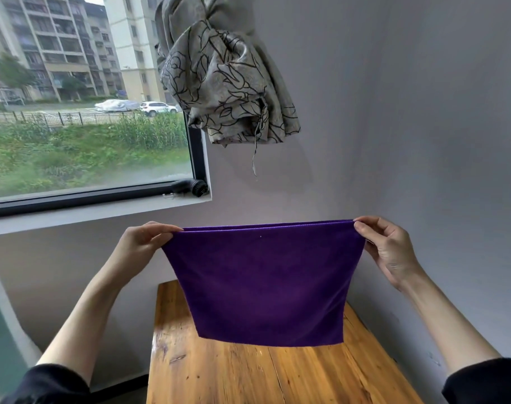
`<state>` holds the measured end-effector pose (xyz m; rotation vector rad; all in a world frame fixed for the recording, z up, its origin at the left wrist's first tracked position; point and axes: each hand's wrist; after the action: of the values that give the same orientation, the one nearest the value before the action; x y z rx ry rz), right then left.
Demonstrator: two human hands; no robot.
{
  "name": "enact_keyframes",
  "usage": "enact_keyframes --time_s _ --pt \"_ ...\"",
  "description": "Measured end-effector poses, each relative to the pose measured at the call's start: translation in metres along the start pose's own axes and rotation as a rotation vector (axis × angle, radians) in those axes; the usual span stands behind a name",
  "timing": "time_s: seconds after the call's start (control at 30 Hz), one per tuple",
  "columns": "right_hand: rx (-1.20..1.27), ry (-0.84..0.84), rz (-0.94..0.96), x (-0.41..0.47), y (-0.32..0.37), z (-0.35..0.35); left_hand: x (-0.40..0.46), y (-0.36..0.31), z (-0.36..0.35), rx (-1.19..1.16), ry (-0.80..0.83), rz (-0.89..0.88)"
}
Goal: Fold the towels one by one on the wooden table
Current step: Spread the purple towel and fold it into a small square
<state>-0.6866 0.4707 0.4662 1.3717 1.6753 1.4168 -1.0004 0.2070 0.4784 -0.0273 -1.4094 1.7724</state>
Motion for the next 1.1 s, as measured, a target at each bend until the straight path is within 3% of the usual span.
enact_keyframes --time_s 0.3,0.43,0.6,0.73,0.87,0.97,1.1 --pt "0.113 -0.076 -0.071 0.006 0.0 0.006 0.001 -0.001 -0.001 0.029 0.018 -0.011" --pt "0.111 -0.045 -0.081 0.005 -0.001 0.007 0.0 0.002 -0.003 0.219 0.064 -0.053" --pt "-0.107 0.051 -0.091 0.007 -0.004 0.009 -0.002 0.011 -0.003 0.387 0.001 -0.099" --pt "-0.434 0.123 -0.047 0.011 -0.013 0.005 -0.001 0.028 -0.003 0.384 0.018 0.008" --pt "-0.609 0.138 -0.027 0.025 -0.037 -0.005 0.004 0.049 -0.012 0.414 0.074 0.108" --pt "-0.635 0.115 -0.085 0.043 -0.056 -0.018 0.015 0.061 -0.022 0.41 0.063 0.175" --pt "-0.531 -0.038 -0.146 0.064 -0.075 -0.036 0.033 0.068 -0.04 0.304 -0.083 0.262"
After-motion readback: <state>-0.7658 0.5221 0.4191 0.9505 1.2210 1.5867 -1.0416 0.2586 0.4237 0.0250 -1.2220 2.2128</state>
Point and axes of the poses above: each hand's wrist, its own x-axis towards the middle knuckle, its own z-axis out of the back of the hand, y = z × x, and after that the axes turned 8 degrees about -y, right-handed
